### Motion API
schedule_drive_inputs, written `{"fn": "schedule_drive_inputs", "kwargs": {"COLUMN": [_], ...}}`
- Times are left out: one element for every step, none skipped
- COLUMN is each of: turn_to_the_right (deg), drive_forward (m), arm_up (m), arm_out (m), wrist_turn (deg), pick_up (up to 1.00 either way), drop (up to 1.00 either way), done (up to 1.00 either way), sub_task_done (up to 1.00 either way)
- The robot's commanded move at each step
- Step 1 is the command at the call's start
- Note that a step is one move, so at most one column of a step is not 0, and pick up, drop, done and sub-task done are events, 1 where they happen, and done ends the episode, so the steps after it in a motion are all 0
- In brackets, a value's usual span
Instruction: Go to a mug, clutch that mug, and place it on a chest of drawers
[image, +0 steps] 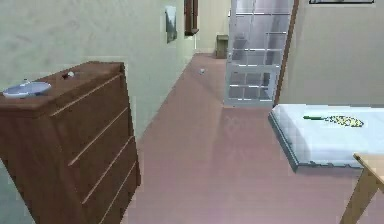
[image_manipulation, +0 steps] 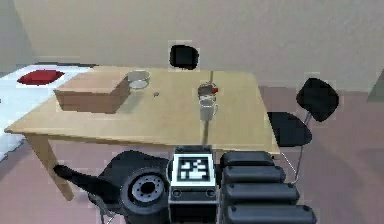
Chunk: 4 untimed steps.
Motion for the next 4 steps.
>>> {"fn": "schedule_drive_inputs", "kwargs": {"turn_to_the_right": [0.0,0.0,0.0,3.0], "drive_forward": [1.0,0.45,1.0,0.0], "arm_up": [0.0,0.0,0.0,0.0], "arm_out": [0.0,0.0,0.0,0.0], "wrist_turn": [0.0,0.0,0.0,0.0], "pick_up": [0.0,0.0,0.0,0.0], "drop": [0.0,0.0,0.0,0.0], "done": [0.0,0.0,0.0,0.0], "sub_task_done": [0.0,0.0,0.0,0.0]}}
